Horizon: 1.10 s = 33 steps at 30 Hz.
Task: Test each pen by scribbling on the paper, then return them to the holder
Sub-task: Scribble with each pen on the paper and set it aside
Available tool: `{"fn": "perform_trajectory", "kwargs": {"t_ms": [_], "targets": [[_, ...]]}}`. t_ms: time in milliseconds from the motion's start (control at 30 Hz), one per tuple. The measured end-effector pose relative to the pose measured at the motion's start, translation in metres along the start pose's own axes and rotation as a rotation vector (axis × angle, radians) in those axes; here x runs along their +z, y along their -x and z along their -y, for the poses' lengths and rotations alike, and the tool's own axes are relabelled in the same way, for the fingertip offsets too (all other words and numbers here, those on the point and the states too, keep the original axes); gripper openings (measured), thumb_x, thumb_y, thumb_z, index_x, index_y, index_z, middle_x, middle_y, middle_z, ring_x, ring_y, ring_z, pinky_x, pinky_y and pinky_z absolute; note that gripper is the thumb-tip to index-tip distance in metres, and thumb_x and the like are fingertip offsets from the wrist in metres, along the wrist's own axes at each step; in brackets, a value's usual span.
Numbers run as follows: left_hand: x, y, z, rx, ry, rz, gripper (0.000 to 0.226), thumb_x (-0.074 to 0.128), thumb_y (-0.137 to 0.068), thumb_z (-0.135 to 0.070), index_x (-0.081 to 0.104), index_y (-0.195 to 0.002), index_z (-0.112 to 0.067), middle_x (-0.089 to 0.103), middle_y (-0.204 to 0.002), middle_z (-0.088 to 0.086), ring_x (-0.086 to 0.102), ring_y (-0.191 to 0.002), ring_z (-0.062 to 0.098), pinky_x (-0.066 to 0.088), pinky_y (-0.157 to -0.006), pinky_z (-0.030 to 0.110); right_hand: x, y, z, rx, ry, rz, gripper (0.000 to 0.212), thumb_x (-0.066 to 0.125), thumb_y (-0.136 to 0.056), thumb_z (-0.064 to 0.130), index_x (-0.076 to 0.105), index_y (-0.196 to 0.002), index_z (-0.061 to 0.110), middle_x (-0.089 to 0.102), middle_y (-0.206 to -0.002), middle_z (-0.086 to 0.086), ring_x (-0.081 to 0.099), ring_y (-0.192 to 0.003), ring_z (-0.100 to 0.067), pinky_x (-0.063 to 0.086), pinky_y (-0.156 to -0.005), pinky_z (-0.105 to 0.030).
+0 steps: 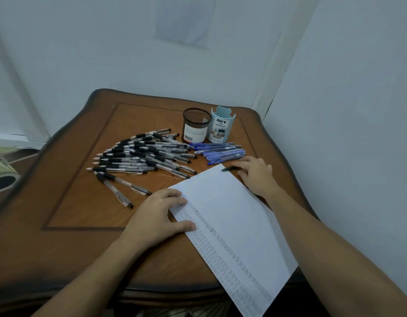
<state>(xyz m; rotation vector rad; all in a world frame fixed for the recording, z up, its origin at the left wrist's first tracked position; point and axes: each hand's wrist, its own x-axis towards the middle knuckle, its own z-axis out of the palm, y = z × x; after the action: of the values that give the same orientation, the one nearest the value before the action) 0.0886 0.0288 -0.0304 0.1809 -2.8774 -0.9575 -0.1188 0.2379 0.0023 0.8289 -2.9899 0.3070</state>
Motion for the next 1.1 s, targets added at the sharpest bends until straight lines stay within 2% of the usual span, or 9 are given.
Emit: {"fn": "perform_trajectory", "kwargs": {"t_ms": [200, 333, 400, 500, 567, 667, 833, 933, 1100], "targets": [[-0.004, 0.003, -0.001, 0.030, -0.045, 0.005, 0.080, 0.069, -0.071, -0.071, 0.055, -0.138, -0.029, 0.041, -0.145, -0.017, 0.035, -0.133, 0.002, 0.030, -0.108, 0.024, -0.004, -0.002, 0.017, -0.068, -0.024, -0.071, 0.012, 0.054, -0.101, 0.026, 0.064, -0.101, 0.021, 0.062, -0.108, 0.001, 0.053, -0.107, -0.023, 0.023, -0.081, -0.033], [-0.007, 0.006, -0.006, 0.039, -0.086, 0.013, 0.095, 0.049, -0.064, -0.087, 0.054, -0.138, -0.029, 0.043, -0.145, -0.015, 0.036, -0.131, 0.004, 0.028, -0.113, 0.031, -0.019, 0.026, 0.053, -0.063, -0.673, -0.151, 0.024, 0.047, -0.101, 0.011, 0.054, -0.116, 0.028, 0.063, -0.075, -0.005, 0.060, -0.071, -0.014, 0.046, -0.067, -0.028], [-0.006, 0.008, -0.006, 0.031, -0.087, 0.001, 0.102, 0.039, -0.059, -0.090, 0.054, -0.139, -0.027, 0.043, -0.145, -0.014, 0.036, -0.132, 0.005, 0.027, -0.114, 0.032, -0.022, 0.037, 0.072, 0.025, -1.047, -0.145, 0.033, 0.040, -0.099, 0.001, 0.065, -0.106, 0.021, 0.070, -0.073, -0.003, 0.064, -0.072, -0.011, 0.049, -0.064, -0.028], [-0.006, 0.010, -0.008, 0.004, -0.085, -0.016, 0.100, 0.055, -0.064, -0.086, 0.050, -0.142, -0.023, 0.039, -0.148, -0.011, 0.035, -0.134, 0.007, 0.029, -0.111, 0.029, -0.014, 0.048, 0.089, 0.083, -1.352, -0.028, 0.023, 0.046, -0.098, 0.000, 0.063, -0.097, 0.014, 0.075, -0.082, -0.006, 0.069, -0.084, -0.019, 0.046, -0.060, -0.029], [-0.007, 0.011, -0.008, -0.008, -0.102, -0.028, 0.094, 0.065, -0.070, -0.077, 0.048, -0.143, -0.021, 0.037, -0.149, -0.011, 0.033, -0.134, 0.007, 0.030, -0.108, 0.025, -0.002, 0.054, 0.091, 0.070, -1.352, 0.009, 0.010, 0.055, -0.101, 0.017, 0.058, -0.092, 0.014, 0.071, -0.073, -0.006, 0.065, -0.074, -0.019, 0.042, -0.058, -0.030], [-0.006, 0.010, -0.008, -0.009, -0.117, -0.033, 0.091, 0.065, -0.072, -0.074, 0.048, -0.142, -0.019, 0.037, -0.149, -0.011, 0.034, -0.132, 0.006, 0.029, -0.106, 0.023, 0.014, 0.056, 0.095, 0.070, -1.303, 0.048, 0.041, 0.038, -0.107, 0.038, 0.061, -0.084, 0.014, 0.054, -0.056, -0.006, 0.046, -0.054, -0.017, 0.033, -0.052, -0.030], [-0.005, 0.009, -0.005, -0.006, -0.123, -0.038, 0.090, 0.065, -0.072, -0.074, 0.050, -0.141, -0.019, 0.039, -0.148, -0.009, 0.035, -0.131, 0.006, 0.030, -0.104, 0.023, 0.024, 0.052, 0.103, -0.008, -1.256, 0.237, 0.003, 0.064, -0.089, 0.017, 0.067, -0.089, 0.018, 0.071, -0.080, -0.011, 0.062, -0.079, -0.020, 0.049, -0.068, -0.034], [-0.004, 0.009, -0.005, 0.002, -0.122, -0.035, 0.091, 0.065, -0.072, -0.074, 0.049, -0.142, -0.019, 0.039, -0.148, -0.009, 0.035, -0.132, 0.006, 0.030, -0.105, 0.023, 0.030, 0.050, 0.105, -0.005, -1.191, 0.258, 0.014, 0.072, -0.086, 0.008, 0.072, -0.076, 0.018, 0.070, -0.078, -0.008, 0.068, -0.080, -0.021, 0.055, -0.086, -0.042], [-0.004, 0.009, -0.004, -0.011, -0.109, -0.048, 0.092, 0.067, -0.070, -0.073, 0.049, -0.143, -0.021, 0.039, -0.149, -0.011, 0.034, -0.133, 0.005, 0.029, -0.107, 0.025, 0.028, 0.049, 0.103, -0.031, -1.177, 0.246, 0.023, 0.070, -0.083, -0.004, 0.075, -0.070, 0.013, 0.068, -0.068, -0.005, 0.060, -0.066, -0.009, 0.048, -0.062, -0.022]]}}
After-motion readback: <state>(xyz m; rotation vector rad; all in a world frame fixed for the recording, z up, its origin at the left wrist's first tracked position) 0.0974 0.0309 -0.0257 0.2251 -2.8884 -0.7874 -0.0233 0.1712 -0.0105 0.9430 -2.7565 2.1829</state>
